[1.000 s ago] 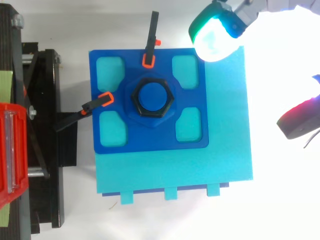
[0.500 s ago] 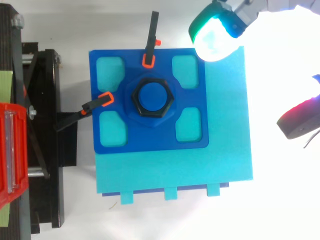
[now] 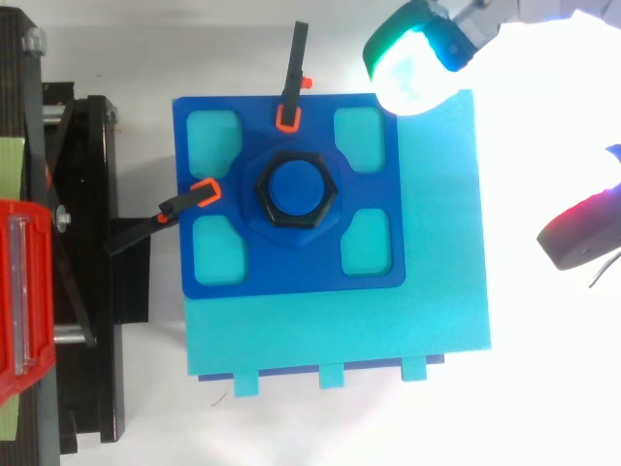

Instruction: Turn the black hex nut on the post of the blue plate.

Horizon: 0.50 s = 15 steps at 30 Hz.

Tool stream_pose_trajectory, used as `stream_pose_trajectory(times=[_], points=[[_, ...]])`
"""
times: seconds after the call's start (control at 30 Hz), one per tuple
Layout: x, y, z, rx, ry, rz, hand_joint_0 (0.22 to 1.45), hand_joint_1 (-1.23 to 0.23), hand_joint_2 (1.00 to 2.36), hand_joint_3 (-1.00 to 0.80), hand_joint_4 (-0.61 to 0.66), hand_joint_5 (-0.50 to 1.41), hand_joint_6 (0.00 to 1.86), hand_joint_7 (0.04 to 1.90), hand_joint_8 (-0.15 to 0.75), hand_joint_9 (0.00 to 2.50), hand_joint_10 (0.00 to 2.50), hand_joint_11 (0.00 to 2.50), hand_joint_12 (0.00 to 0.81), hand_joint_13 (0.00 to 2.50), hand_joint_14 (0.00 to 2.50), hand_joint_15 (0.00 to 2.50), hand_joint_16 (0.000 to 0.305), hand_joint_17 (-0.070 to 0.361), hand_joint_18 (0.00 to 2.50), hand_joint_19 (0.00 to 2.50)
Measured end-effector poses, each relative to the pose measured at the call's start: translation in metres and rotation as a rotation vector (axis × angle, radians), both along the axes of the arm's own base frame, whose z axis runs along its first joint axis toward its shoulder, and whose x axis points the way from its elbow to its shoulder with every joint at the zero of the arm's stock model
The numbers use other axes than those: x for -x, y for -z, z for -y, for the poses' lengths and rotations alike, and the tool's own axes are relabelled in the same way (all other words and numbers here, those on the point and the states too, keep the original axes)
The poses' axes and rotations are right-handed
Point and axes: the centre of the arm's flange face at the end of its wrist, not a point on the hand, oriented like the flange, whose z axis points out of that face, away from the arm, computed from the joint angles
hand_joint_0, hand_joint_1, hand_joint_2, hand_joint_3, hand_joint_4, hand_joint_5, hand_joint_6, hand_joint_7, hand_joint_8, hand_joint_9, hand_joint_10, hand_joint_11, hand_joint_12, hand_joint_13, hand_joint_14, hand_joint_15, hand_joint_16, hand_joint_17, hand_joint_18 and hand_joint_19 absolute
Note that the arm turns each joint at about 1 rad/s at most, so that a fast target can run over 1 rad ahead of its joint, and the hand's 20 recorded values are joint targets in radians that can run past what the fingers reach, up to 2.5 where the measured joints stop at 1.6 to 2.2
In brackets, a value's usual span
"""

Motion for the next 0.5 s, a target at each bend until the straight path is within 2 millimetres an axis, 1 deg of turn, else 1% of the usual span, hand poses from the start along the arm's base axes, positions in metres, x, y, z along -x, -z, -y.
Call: stream_pose_trajectory(times=[0.07,0.13,0.23,0.33,0.43,0.47,0.5], points=[[-0.0001,0.0,-0.0002,0.0,0.0,0.0,0.46,-0.48,1.0,-0.5,0.12,-0.24,0.5,0.6,0.198,0.0,0.0,0.0,0.374,0.0,0.0,0.0,0.057,0.129,0.0,0.06],[0.0,0.0,-0.0001,0.0,0.0,0.0,0.46,-0.49,1.0,-0.5,0.11,-0.24,0.5,0.55,0.198,0.0,0.0,0.0,0.373,0.0,0.0,0.0,0.057,0.129,0.0,0.06],[-0.0001,0.0,-0.0004,0.0,-0.001,0.0,0.47,-0.49,1.0,-0.5,0.13,-0.24,0.5,0.61,0.197,0.0,0.0,0.0,0.374,0.0,0.0,0.0,0.057,0.128,0.0,0.06],[-0.0001,0.0001,-0.0003,0.0,-0.001,0.0,0.47,-0.5,1.0,-0.5,0.12,-0.23,0.5,0.53,0.197,0.0,0.0,0.0,0.373,0.0,0.0,0.0,0.056,0.127,0.0,0.06],[-0.0001,0.0001,-0.0003,0.001,0.0,0.0,0.47,-0.5,1.0,-0.5,0.13,-0.23,0.5,0.59,0.197,0.0,0.0,0.0,0.371,0.0,0.0,0.0,0.056,0.126,0.0,0.07],[-0.0001,0.0001,-0.0003,0.0,-0.001,0.0,0.47,-0.5,1.0,-0.5,0.13,-0.23,0.5,0.59,0.198,0.0,0.0,0.0,0.372,0.0,0.0,0.0,0.056,0.126,0.0,0.06],[-0.0001,0.0001,-0.0004,0.0,-0.001,0.0,0.47,-0.5,1.0,-0.5,0.12,-0.23,0.5,0.55,0.198,0.0,0.0,0.0,0.374,0.0,0.0,0.0,0.056,0.126,0.0,0.06]])
